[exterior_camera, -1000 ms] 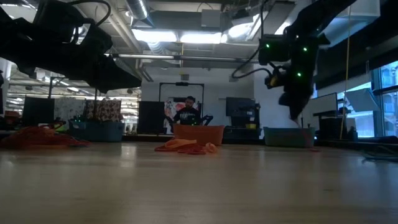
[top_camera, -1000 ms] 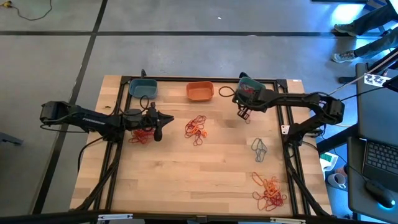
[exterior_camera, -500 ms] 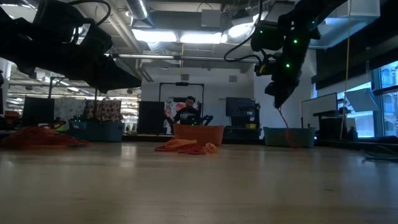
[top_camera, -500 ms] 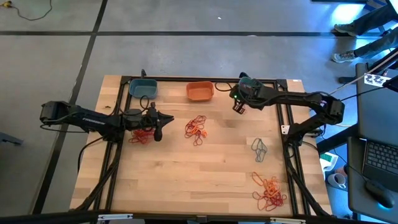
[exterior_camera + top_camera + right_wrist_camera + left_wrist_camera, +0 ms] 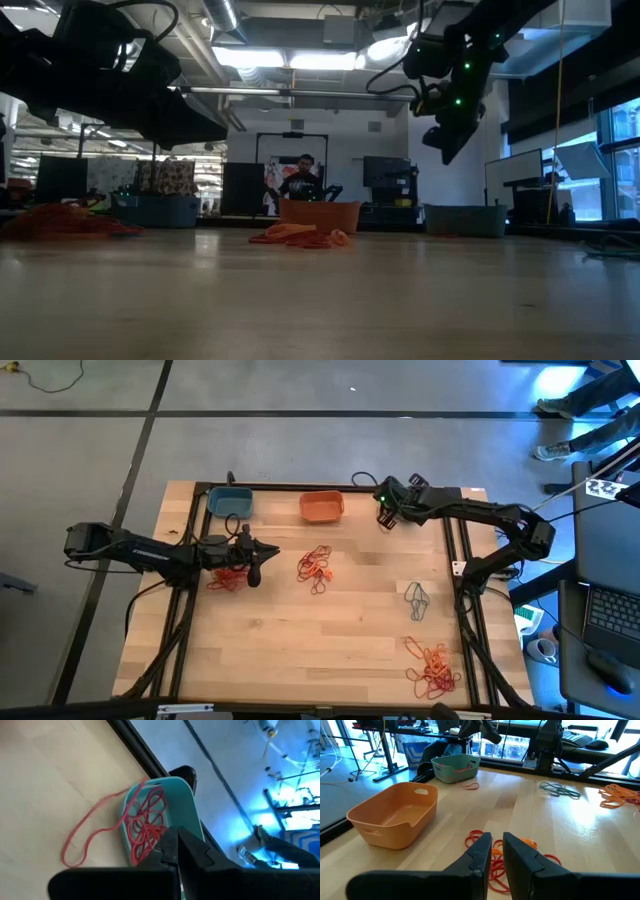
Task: Sort rubber bands into baskets
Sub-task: Put the red rubber band into the green bin
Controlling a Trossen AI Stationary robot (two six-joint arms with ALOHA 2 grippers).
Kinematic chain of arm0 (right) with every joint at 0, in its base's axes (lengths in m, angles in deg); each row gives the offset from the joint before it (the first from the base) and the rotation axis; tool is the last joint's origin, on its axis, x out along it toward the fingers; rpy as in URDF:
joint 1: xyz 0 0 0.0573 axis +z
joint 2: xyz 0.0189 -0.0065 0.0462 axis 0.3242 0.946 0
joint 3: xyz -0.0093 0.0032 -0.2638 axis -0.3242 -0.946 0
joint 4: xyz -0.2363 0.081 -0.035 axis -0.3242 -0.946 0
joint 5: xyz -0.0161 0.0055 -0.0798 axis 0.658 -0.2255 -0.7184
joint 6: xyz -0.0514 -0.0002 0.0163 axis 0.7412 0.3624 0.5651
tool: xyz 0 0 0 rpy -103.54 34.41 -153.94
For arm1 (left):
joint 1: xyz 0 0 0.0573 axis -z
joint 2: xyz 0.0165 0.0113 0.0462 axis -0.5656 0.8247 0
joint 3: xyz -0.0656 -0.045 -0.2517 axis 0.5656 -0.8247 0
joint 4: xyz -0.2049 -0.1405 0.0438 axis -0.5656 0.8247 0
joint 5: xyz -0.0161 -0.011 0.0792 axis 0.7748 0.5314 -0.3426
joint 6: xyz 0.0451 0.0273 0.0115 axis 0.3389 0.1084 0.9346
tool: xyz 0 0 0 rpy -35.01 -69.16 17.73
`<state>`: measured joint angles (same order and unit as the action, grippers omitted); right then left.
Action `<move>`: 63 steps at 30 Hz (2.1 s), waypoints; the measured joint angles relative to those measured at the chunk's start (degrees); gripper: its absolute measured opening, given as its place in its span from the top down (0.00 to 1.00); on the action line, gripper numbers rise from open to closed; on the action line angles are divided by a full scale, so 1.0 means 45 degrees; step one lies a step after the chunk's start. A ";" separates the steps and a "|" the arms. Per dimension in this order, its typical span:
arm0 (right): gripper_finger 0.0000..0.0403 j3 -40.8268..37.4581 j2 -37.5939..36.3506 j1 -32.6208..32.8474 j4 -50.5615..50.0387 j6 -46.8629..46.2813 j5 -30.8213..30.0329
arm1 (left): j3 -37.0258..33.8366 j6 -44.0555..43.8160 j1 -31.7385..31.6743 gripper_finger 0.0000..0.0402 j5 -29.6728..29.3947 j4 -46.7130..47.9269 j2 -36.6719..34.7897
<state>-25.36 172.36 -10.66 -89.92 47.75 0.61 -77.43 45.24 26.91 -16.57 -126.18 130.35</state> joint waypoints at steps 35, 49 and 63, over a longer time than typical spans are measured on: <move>0.99 -0.0794 -0.1506 -0.1098 0.0952 -0.0391 0.3463 | 0.0004 -0.0019 0.0000 0.89 -0.0002 0.0053 0.0002; 0.64 -0.1839 -0.1501 -0.1089 0.2162 -0.1109 0.6864 | 0.0002 -0.0002 -0.0002 0.89 -0.0003 0.0049 0.0000; 0.55 -0.2059 -0.0710 0.0361 0.2519 -0.1432 0.7074 | 0.0004 -0.0012 0.0000 0.89 -0.0005 0.0044 0.0000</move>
<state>-34.63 169.17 -9.03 -78.59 41.31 32.44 -77.41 45.18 26.91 -16.59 -125.98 130.35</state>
